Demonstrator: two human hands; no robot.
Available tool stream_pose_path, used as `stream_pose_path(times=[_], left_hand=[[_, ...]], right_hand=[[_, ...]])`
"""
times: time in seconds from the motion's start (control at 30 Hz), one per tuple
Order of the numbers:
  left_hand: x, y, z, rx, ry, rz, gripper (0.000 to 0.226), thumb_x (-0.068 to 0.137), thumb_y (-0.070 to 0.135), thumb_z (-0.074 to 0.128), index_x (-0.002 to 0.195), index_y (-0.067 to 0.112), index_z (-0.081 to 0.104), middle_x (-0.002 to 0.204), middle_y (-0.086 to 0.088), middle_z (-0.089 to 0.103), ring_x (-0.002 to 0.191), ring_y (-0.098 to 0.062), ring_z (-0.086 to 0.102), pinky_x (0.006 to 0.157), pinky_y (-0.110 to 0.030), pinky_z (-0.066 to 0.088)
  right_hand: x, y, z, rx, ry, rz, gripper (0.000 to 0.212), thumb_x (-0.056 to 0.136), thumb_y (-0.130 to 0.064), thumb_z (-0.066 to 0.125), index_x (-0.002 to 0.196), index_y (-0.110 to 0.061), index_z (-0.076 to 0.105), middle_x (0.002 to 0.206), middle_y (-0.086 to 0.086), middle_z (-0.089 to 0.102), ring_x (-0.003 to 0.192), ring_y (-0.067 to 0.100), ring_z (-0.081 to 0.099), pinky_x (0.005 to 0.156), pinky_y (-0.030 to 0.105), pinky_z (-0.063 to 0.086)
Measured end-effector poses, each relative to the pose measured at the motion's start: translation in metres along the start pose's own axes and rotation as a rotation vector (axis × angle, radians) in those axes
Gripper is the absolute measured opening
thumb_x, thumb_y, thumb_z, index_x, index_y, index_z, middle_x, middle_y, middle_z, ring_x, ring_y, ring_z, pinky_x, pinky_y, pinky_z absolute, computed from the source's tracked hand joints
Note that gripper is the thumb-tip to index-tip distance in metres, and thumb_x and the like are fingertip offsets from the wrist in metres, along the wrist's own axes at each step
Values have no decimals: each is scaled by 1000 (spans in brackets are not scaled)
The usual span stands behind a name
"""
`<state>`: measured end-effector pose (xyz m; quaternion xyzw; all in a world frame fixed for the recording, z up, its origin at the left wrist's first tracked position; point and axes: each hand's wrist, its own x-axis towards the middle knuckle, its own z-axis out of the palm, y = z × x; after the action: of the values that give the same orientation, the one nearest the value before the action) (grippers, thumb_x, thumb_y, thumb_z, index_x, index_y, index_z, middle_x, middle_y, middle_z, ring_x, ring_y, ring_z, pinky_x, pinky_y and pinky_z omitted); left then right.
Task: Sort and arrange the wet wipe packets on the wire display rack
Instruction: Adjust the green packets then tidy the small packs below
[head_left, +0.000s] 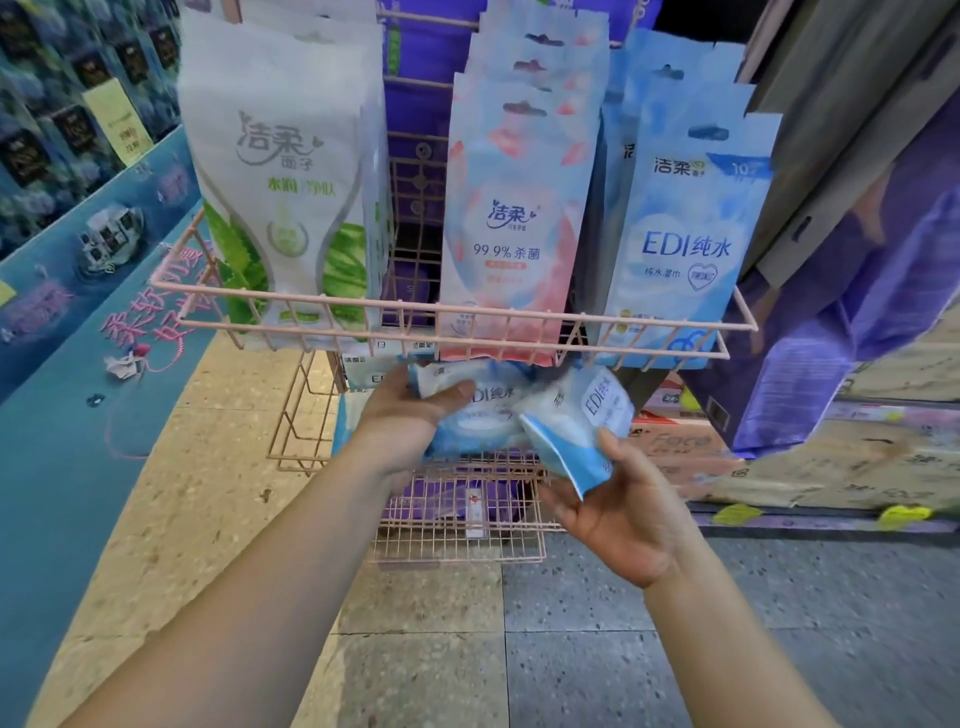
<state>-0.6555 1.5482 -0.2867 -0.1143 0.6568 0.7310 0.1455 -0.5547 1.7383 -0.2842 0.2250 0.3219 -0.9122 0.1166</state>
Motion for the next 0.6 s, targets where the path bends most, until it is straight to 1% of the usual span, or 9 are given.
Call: stream_pose_path(times=[0.03,0.07,0.1,0.17,0.2,0.3,0.43,0.53,0.6], left_hand=[[4,1,9,72,1,43,52,69,27,82,114,13,57,117,-10,67,101,-33,65,84,-42,54],[9,2,19,148,2,81,54,69,32,82,112,13,57,118,-6,66,98,-29,65,85,-35,53],[13,3,28,201,6,102,50,68,37,81,108,15,59,111,2,65,92,-18,64,84,-27,51],[19,3,46,273,-27,117,29,71,43,78,86,27,60,88,14,58,72,3,59,72,-15,48],[23,2,53,309,-60,144,22,73,40,77,77,31,57,82,19,57,70,5,57,69,-15,47],[34,-10,64,383,-91,207,20,75,23,76,79,31,58,79,20,63,85,-8,65,83,-27,51],[42,-19,65,514,1,179,39,70,29,80,103,22,60,104,3,68,102,-18,62,95,-35,49],[44,-21,64,663,-1,163,53,64,29,84,107,20,55,112,-1,64,107,-23,58,97,-39,47],[46,-23,65,758,2,194,54,65,23,84,109,19,52,112,-1,63,104,-22,59,92,-33,48]], right_hand=[[-3,0,-5,14,-2,-17,55,43,-22,91,95,-17,73,96,9,73,76,22,70,66,40,59],[-6,1,-10,10,3,-22,62,32,-21,95,90,-16,75,96,9,74,77,23,71,63,39,59],[-8,2,-15,-6,10,-21,66,25,-20,96,88,-16,75,95,8,74,76,23,72,60,38,59],[-14,3,-23,-61,7,-8,75,24,-22,97,95,-18,71,93,6,75,75,21,73,57,35,58],[-17,4,-27,-91,-2,-1,80,26,-24,97,100,-19,68,94,5,75,76,20,73,57,34,57],[-24,10,-40,-156,-37,-5,83,30,-29,96,107,-21,64,97,4,75,80,19,73,58,33,57],[-30,19,-49,-163,-79,-13,69,33,-27,96,99,-24,73,104,5,73,86,22,72,61,34,57],[-28,21,-51,-156,-91,-36,72,43,-22,93,111,-17,68,116,10,69,97,25,69,72,36,58],[-26,22,-52,-143,-96,-60,65,60,-15,80,122,-12,60,123,12,65,105,26,66,84,37,56]])
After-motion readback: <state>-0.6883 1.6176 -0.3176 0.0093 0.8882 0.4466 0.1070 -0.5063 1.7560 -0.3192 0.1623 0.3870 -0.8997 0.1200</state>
